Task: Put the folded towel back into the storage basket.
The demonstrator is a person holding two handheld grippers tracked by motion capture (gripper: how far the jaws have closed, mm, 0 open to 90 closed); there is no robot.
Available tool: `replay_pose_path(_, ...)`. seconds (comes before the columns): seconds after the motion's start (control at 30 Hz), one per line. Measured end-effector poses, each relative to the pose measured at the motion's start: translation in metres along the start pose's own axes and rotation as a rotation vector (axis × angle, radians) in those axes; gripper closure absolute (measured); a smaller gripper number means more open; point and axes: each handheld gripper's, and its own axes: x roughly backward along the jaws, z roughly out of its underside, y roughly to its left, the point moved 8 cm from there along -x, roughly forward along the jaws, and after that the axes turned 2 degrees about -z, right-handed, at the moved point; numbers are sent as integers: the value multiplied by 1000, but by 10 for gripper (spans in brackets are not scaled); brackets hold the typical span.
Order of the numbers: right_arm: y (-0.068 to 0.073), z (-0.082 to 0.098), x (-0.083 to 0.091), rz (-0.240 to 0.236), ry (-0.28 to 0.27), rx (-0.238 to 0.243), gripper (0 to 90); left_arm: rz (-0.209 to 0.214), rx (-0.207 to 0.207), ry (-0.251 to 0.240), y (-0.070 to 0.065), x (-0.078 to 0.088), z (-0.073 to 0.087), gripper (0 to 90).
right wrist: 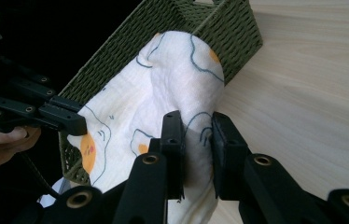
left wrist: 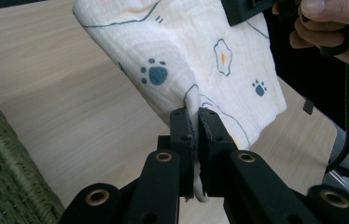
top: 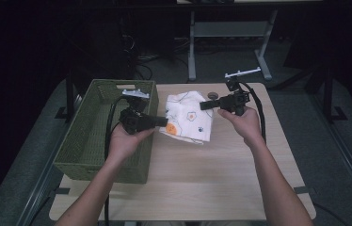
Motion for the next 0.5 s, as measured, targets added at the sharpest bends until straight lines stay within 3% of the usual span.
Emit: replay_pose_path(0.5,19,-21,-19,-16,19,32,766,-14,17,-18,16,22,-1,859)
